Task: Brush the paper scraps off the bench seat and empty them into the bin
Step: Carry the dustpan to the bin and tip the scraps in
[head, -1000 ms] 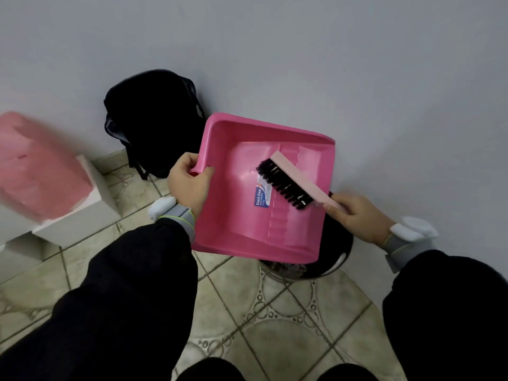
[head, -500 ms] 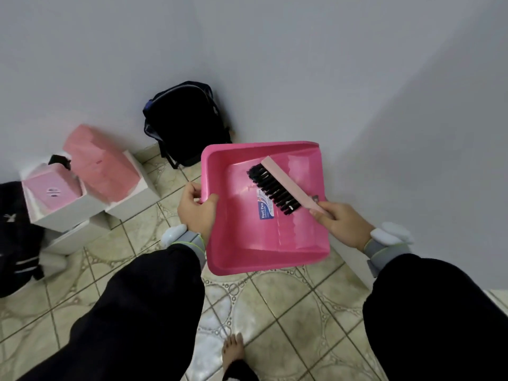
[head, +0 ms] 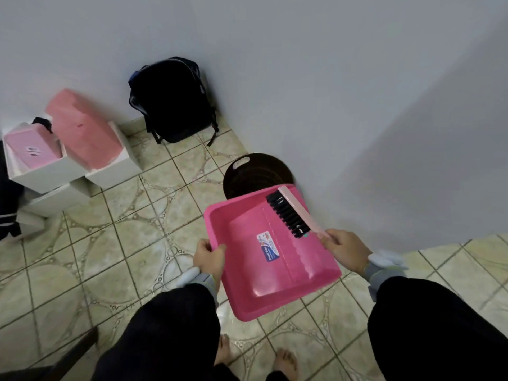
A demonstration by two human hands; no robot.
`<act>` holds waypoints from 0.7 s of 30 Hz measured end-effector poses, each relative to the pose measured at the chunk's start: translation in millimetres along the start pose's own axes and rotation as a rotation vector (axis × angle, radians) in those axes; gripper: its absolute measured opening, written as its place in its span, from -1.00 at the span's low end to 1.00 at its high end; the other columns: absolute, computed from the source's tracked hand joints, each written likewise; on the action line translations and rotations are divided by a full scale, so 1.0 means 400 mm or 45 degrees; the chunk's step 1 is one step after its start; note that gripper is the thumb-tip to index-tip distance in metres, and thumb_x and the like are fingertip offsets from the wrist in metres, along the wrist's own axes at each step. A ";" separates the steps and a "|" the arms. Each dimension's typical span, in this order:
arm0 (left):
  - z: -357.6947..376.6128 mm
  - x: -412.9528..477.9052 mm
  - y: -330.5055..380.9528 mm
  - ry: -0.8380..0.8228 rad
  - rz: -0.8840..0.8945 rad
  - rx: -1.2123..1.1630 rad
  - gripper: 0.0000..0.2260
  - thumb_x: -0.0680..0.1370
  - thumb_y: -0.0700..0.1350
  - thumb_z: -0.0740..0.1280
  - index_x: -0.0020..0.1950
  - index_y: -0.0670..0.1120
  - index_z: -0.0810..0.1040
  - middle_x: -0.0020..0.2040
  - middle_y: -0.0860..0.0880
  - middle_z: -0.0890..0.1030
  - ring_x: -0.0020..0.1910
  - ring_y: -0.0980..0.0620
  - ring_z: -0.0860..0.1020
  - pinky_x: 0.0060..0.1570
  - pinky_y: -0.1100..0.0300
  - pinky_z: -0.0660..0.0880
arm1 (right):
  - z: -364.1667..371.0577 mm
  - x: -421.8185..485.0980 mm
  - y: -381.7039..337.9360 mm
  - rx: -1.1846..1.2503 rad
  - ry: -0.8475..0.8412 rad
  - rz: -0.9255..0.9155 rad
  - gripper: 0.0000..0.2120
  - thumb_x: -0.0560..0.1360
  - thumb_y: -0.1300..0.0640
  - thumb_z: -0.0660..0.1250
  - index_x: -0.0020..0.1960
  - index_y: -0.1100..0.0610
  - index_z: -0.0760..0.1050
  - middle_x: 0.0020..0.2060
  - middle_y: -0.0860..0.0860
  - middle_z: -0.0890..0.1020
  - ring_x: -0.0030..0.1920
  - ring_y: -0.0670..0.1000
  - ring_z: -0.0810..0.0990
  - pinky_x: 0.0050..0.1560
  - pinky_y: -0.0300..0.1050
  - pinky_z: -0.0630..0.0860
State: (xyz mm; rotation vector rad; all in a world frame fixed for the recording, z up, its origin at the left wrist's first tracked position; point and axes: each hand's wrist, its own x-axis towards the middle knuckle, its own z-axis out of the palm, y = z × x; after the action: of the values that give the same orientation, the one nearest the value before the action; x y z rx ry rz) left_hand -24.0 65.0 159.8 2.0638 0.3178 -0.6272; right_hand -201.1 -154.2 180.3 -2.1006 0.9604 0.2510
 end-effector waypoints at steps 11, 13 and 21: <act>0.206 0.076 -0.371 -0.187 -0.320 0.141 -0.91 0.50 -0.29 0.24 -0.04 -0.20 0.35 -0.12 -0.17 0.46 -0.12 -0.09 0.43 -0.15 0.13 0.31 | 0.291 0.035 0.292 -0.122 -0.157 0.217 -0.47 0.46 -0.30 0.15 0.07 0.11 0.57 -0.17 0.08 0.64 -0.07 0.10 0.60 -0.10 -0.09 0.42; 0.260 0.127 -0.418 -0.196 -0.323 0.186 -0.89 0.50 -0.29 0.23 0.01 -0.23 0.38 -0.09 -0.18 0.46 -0.07 -0.15 0.46 -0.12 0.13 0.31 | 0.337 0.068 0.347 -0.164 -0.178 0.245 -0.75 0.52 -0.20 0.20 -0.06 -0.07 0.54 -0.24 -0.01 0.57 -0.06 0.11 0.59 -0.15 -0.14 0.34; 0.478 0.274 -0.527 -0.316 -0.435 0.031 -0.90 0.55 -0.22 0.23 -0.13 -0.10 0.33 -0.18 -0.16 0.48 -0.22 -0.15 0.53 -0.17 -0.16 0.57 | 0.445 0.239 0.533 -0.202 -0.127 0.343 -0.61 0.55 -0.14 0.19 0.23 0.06 0.52 0.10 0.08 0.64 0.17 0.12 0.56 -0.01 -0.15 0.38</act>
State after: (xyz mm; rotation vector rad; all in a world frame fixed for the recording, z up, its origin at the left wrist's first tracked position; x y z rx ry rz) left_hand -86.8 15.4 -134.5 1.9417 0.5245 -1.0877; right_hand -261.6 -160.4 -107.1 -2.0748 1.1959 0.5803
